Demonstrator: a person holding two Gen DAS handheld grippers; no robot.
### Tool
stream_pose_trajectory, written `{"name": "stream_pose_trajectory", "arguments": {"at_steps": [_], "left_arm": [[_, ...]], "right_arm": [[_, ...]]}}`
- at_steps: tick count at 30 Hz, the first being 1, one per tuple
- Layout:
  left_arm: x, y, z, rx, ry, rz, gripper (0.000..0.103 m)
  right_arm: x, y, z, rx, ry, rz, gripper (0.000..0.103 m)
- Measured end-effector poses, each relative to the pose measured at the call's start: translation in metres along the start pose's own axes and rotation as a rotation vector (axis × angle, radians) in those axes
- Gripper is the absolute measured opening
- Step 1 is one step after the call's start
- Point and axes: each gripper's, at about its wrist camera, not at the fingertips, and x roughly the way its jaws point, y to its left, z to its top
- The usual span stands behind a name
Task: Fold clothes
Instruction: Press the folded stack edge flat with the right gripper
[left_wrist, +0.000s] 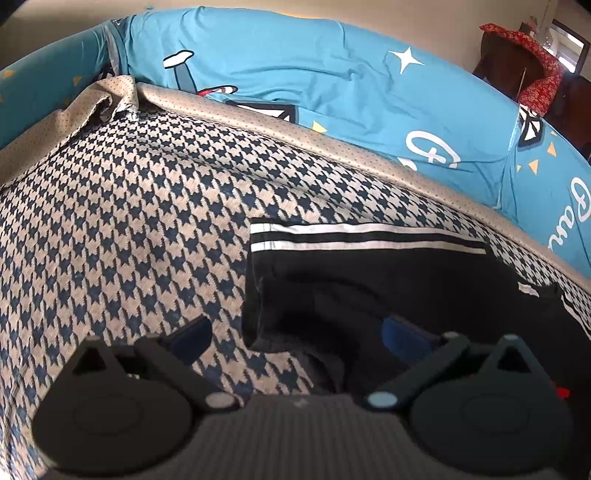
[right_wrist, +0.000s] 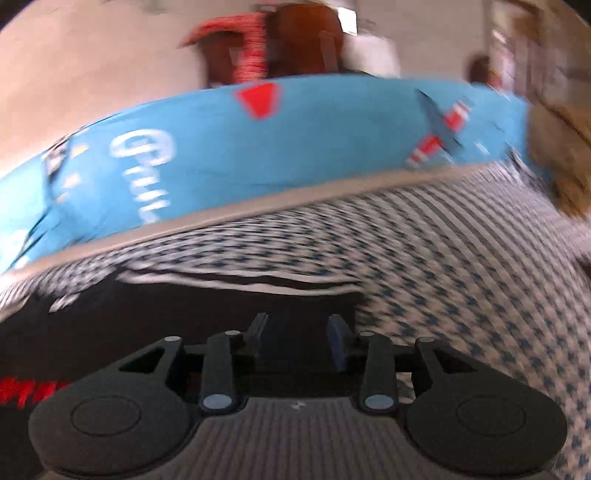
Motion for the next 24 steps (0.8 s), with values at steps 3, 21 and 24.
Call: {"name": "stream_pose_trajectory", "arguments": {"at_steps": [3,21,24], "left_arm": [[0.001,-0.001,-0.001,0.005,0.004,-0.003,0.103],[0.006,-0.005,-0.005,0.022,0.021,-0.008,0.103],[0.007,-0.003,-0.004,0.013,0.023,-0.007,0.103]], "right_arm": [[0.009,-0.024,-0.001,0.109,0.034,-0.02,0.039],[0.046,-0.028,-0.008,0.158,0.039,-0.048,0.02],[0.045,-0.026,-0.008,0.136,0.022,-0.017,0.008]]}}
